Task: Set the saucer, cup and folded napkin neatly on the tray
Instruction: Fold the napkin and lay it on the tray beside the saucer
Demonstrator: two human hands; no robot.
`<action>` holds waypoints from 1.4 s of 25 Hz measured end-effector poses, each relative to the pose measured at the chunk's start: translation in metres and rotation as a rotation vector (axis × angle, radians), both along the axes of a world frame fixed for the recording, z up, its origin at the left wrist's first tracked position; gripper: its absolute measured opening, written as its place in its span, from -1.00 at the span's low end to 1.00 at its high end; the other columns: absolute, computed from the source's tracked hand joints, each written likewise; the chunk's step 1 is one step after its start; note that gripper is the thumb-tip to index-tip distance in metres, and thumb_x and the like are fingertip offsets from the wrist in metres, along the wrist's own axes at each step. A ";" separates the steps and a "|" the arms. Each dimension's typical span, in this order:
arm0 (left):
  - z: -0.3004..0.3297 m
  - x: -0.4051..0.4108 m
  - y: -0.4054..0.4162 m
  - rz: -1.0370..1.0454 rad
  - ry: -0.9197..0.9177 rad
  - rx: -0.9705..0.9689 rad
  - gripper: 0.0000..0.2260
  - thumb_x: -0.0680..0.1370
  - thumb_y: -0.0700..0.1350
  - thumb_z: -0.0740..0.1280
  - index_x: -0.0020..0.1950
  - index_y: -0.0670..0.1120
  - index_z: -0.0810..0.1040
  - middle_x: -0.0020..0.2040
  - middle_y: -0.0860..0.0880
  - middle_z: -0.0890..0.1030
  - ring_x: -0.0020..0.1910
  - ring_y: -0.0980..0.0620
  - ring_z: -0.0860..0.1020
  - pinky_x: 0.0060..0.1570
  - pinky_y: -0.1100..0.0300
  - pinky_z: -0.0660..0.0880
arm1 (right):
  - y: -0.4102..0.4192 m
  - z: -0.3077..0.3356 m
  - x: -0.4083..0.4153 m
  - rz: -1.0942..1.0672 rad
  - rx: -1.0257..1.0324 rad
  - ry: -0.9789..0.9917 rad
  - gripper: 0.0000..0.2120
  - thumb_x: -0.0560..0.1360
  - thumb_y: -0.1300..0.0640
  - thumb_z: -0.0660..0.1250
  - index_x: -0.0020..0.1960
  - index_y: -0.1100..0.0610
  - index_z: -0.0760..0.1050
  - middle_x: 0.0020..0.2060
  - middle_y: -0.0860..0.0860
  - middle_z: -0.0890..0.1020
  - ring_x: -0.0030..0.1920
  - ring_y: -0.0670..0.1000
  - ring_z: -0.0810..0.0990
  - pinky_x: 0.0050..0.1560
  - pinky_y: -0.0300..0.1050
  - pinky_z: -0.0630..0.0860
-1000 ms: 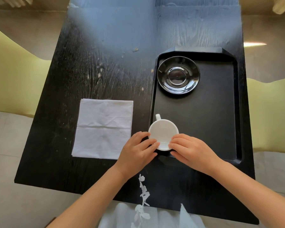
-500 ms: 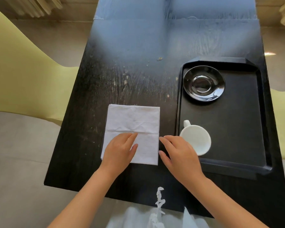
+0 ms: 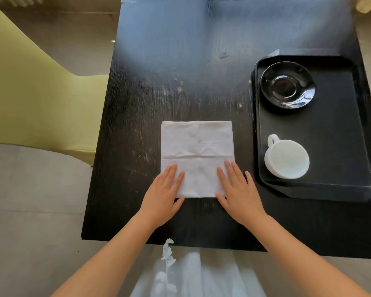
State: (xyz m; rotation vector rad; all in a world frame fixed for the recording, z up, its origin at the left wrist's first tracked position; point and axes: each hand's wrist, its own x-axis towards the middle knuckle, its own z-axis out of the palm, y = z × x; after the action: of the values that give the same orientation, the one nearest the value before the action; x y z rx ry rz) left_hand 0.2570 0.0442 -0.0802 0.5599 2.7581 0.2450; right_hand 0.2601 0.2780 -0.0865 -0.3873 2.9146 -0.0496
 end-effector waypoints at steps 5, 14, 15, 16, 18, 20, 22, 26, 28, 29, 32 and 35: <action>-0.001 -0.009 -0.008 -0.111 -0.012 -0.084 -0.32 0.34 0.02 0.52 0.37 -0.20 0.39 0.38 -0.26 0.42 0.33 -0.18 0.44 0.22 -0.02 0.45 | 0.010 0.005 -0.003 0.123 0.006 0.010 -0.27 0.26 0.01 0.51 0.35 0.22 0.39 0.34 0.28 0.43 0.34 0.24 0.41 0.22 0.18 0.44; 0.005 -0.013 -0.033 -0.330 0.085 0.119 -0.57 0.15 -0.33 0.60 -0.02 -0.22 0.62 0.00 -0.16 0.69 0.02 -0.14 0.65 -0.13 0.08 0.62 | 0.033 -0.004 -0.009 0.382 -0.210 0.166 -0.55 0.23 0.34 0.55 0.10 0.25 0.60 0.11 0.25 0.63 0.13 0.27 0.59 0.09 0.17 0.56; 0.004 -0.013 -0.035 -0.305 0.065 0.127 -0.56 0.14 -0.34 0.61 -0.01 -0.22 0.64 0.02 -0.16 0.69 0.04 -0.13 0.65 -0.09 0.07 0.61 | 0.032 -0.004 -0.010 0.383 -0.218 0.173 -0.59 0.25 0.31 0.54 0.09 0.24 0.60 0.11 0.24 0.64 0.14 0.26 0.59 0.09 0.17 0.55; 0.003 -0.014 -0.038 -0.282 0.042 0.135 -0.54 0.13 -0.35 0.61 -0.01 -0.22 0.65 0.02 -0.16 0.69 0.04 -0.12 0.65 -0.07 0.06 0.61 | 0.032 -0.004 -0.008 0.380 -0.224 0.171 -0.60 0.27 0.29 0.54 0.10 0.24 0.60 0.12 0.23 0.63 0.15 0.26 0.59 0.10 0.16 0.55; 0.008 -0.018 -0.039 -0.230 -0.033 0.144 -0.56 0.18 -0.38 0.58 0.03 -0.20 0.65 0.05 -0.16 0.68 0.04 -0.11 0.65 0.00 0.05 0.58 | 0.033 -0.002 -0.005 0.363 -0.237 0.133 -0.60 0.30 0.29 0.53 0.13 0.24 0.59 0.14 0.22 0.62 0.18 0.23 0.57 0.13 0.14 0.54; 0.021 -0.028 -0.038 -0.159 -0.153 0.163 -0.67 0.43 -0.35 0.42 0.17 -0.16 0.59 0.19 -0.14 0.62 0.17 -0.10 0.59 0.20 0.06 0.48 | 0.033 0.005 -0.001 0.314 -0.276 0.075 -0.58 0.27 0.33 0.53 0.12 0.24 0.60 0.12 0.19 0.64 0.16 0.20 0.59 0.10 0.11 0.56; 0.030 -0.042 -0.039 -0.063 -0.280 0.172 -0.73 0.58 -0.24 0.24 0.27 -0.11 0.53 0.26 -0.08 0.58 0.25 -0.04 0.53 0.31 0.12 0.39 | 0.029 0.019 -0.003 0.201 -0.362 0.007 -0.64 0.27 0.36 0.54 0.04 0.23 0.63 0.02 0.16 0.69 0.05 0.18 0.65 -0.03 0.10 0.63; 0.052 -0.067 -0.041 0.071 -0.541 0.187 -0.77 0.58 -0.17 0.25 0.20 -0.12 0.58 0.12 0.00 0.64 0.09 0.08 0.57 0.07 0.28 0.45 | 0.022 0.045 -0.021 -0.089 -0.452 -0.298 -0.87 0.50 0.20 0.33 0.00 0.17 0.63 -0.17 0.10 0.71 -0.15 0.12 0.66 -0.10 0.01 0.60; 0.059 -0.074 -0.042 0.194 -0.523 0.287 -0.80 0.56 -0.17 0.28 0.14 -0.10 0.61 0.01 0.03 0.65 0.01 0.11 0.58 -0.01 0.30 0.45 | 0.021 0.051 -0.032 -0.239 -0.549 -0.339 -0.88 0.52 0.17 0.29 -0.09 0.18 0.59 -0.27 0.10 0.66 -0.23 0.09 0.61 -0.15 0.02 0.55; 0.060 -0.078 -0.041 0.276 -0.458 0.362 -0.82 0.56 -0.17 0.29 0.10 -0.09 0.62 -0.04 0.05 0.64 -0.02 0.13 0.58 -0.04 0.31 0.46 | 0.019 0.054 -0.038 -0.306 -0.596 -0.309 -0.90 0.52 0.17 0.29 -0.10 0.18 0.56 -0.28 0.09 0.64 -0.23 0.07 0.59 -0.17 -0.01 0.53; 0.058 -0.094 -0.035 0.422 -0.215 0.505 -0.86 0.53 -0.19 0.33 0.04 -0.10 0.64 -0.09 0.04 0.64 -0.08 0.11 0.58 -0.09 0.36 0.45 | 0.013 0.052 -0.062 -0.395 -0.635 -0.148 -0.92 0.51 0.19 0.31 -0.05 0.19 0.53 -0.22 0.05 0.61 -0.20 0.03 0.55 -0.17 -0.09 0.51; 0.048 -0.116 -0.027 0.478 -0.054 0.543 -0.86 0.51 -0.22 0.35 0.03 -0.14 0.64 -0.07 -0.05 0.64 -0.09 0.00 0.56 -0.05 0.23 0.46 | 0.009 0.040 -0.089 -0.438 -0.588 -0.032 -0.93 0.49 0.23 0.29 -0.07 0.22 0.53 -0.17 0.10 0.58 -0.15 0.08 0.52 -0.16 -0.06 0.46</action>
State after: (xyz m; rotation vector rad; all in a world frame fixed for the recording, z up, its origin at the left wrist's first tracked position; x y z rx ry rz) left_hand 0.1413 0.0173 -0.0319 -0.0077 2.7188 1.1175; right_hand 0.1712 0.2872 -0.0470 0.1813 2.8385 -0.9714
